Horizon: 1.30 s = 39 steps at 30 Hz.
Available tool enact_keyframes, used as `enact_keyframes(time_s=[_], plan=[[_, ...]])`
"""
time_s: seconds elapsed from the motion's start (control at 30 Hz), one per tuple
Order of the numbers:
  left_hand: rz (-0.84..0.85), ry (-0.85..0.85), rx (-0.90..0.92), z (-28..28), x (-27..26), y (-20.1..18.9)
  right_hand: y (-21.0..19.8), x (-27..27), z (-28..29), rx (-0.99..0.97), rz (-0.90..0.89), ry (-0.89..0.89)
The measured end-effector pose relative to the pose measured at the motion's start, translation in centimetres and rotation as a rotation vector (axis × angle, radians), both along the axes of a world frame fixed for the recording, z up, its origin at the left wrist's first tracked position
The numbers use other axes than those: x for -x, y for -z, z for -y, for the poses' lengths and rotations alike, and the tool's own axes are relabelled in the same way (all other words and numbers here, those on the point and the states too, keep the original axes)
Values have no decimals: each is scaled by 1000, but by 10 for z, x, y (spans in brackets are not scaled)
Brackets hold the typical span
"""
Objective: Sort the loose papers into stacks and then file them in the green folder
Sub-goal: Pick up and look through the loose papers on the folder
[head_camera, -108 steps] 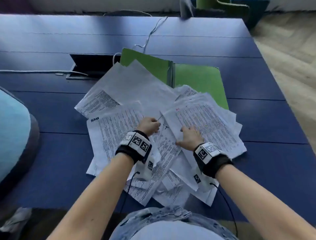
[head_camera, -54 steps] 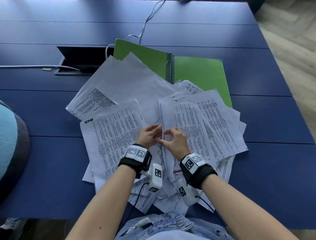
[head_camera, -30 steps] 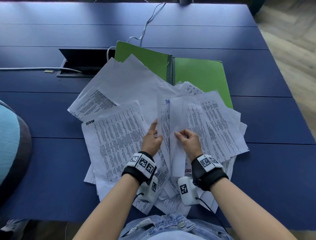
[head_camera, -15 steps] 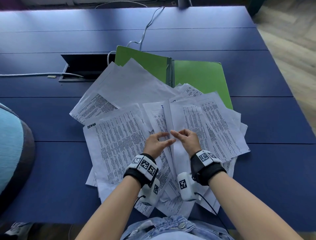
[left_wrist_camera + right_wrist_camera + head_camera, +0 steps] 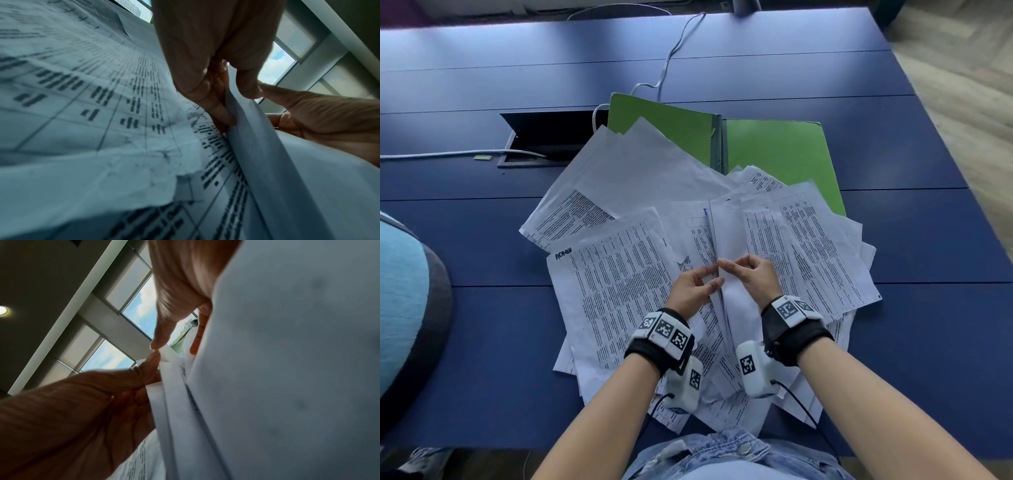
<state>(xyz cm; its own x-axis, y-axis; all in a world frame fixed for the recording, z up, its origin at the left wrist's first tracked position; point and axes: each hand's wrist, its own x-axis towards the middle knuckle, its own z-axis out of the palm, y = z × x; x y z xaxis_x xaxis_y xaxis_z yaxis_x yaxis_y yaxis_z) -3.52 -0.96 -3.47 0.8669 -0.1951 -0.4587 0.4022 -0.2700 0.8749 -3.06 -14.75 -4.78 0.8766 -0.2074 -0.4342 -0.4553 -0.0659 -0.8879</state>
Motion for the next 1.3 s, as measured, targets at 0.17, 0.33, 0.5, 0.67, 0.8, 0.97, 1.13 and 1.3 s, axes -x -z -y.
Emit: enact_keyframes(time_s=[0.17, 0.33, 0.5, 0.67, 0.8, 0.97, 1.13, 1.3], plan=[[45, -11, -59, 4, 2, 0, -7, -9, -3, 62, 20, -34], [67, -40, -85, 5, 3, 1, -7, -10, -2, 99, 31, -47], [51, -45, -58, 5, 5, -1, -8, -8, 0, 94, 25, -47], [-2, -54, 25, 5, 7, -3, -3, -9, -1, 77, 12, -25], [4, -135, -34, 5, 5, 2, 4, -5, 5, 73, -15, 35], [-22, -180, -93, 7, 5, -4, 8, 4, 14, 42, -37, 214], [74, -75, -261, 25, 10, -19, -6, 11, 13, 12, 52, 196], [246, 3, -344, 32, 11, -16, -11, 12, 15, -179, 24, 274]])
